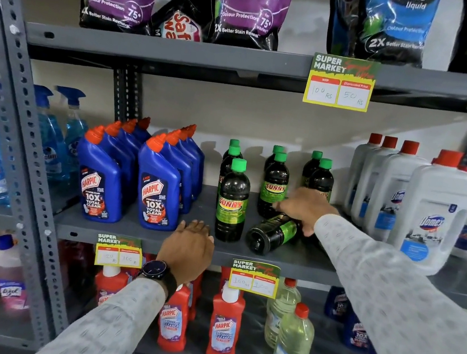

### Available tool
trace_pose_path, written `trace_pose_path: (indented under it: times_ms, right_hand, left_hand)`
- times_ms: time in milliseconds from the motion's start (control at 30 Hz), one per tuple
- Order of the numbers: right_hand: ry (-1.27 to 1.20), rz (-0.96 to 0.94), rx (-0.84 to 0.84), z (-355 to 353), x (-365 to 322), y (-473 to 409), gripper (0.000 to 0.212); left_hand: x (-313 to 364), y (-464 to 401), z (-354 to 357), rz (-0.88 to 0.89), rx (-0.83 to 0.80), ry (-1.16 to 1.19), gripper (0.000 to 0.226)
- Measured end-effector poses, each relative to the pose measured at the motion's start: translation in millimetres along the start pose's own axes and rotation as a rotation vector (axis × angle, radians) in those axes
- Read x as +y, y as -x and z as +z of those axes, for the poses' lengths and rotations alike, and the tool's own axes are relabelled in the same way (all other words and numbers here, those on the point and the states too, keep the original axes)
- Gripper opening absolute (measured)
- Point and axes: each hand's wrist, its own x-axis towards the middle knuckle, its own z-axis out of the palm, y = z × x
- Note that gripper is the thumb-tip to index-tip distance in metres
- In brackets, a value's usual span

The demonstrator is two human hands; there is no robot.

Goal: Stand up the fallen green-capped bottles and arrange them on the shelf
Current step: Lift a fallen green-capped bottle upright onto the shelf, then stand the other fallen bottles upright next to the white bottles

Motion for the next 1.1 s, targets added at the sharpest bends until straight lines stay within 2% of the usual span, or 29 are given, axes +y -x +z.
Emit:
trace_pose_path:
  times_ms: [67, 133, 200, 333, 433, 500, 567, 633, 700, 800, 1100]
  right_hand:
    - [-0.002, 0.068, -0.120, 6.0, 1.0, -1.8, 0.051]
    - [-0.141, 0.179, -0.228, 15.1, 1.3, -8.7, 0.062]
    - [-0.325, 0.272, -0.249, 20.9, 7.5, -8.3, 0.069]
    - [-0.551, 0.314, -0.271, 27.8, 16.6, -8.2, 0.048]
    - [-0.614, 0.294, -0.277, 25.7, 23.7, -5.9, 0.042]
    - [-0.651, 0.228, -0.220, 14.4, 24.8, -5.5, 0.035]
    - [-0.679, 0.136, -0.124, -3.9, 22.9, -5.0, 0.038]
    - [-0.695, 0.039, 0.012, -21.1, 20.0, -3.9, 0.056]
    - [-0.606, -0.052, 0.151, -28.1, 19.4, 1.4, 0.072]
    - [-0.458, -0.184, 0.275, -16.4, 25.2, 13.0, 0.083]
    - [-0.437, -0.146, 0.282, 18.8, 48.3, 22.4, 0.075]
  left_hand:
    - [1.6, -0.4, 4.8, -0.003, 0.025, -0.027, 0.058]
    - [0.6, 1.8, 8.3, -0.012, 0.069, -0.034, 0.063]
    - [4.1, 4.9, 13.5, 0.006, 0.102, -0.027, 0.066]
    - [10.1, 4.3, 23.4, -0.021, 0.110, -0.007, 0.069]
    - [8.8, 7.1, 25.2, -0.023, 0.108, -0.002, 0.071]
    - [8.5, 7.6, 23.7, -0.020, 0.099, -0.005, 0.071]
    - [7.9, 5.9, 21.1, -0.014, 0.102, -0.008, 0.067]
    - [4.1, 3.2, 18.4, -0.014, 0.115, -0.010, 0.064]
    - [0.2, 2.1, 16.5, -0.018, 0.130, -0.022, 0.064]
    - [-3.5, 3.8, 17.1, -0.011, 0.151, -0.034, 0.062]
    - [-2.5, 2.0, 18.9, -0.023, 0.167, -0.052, 0.063]
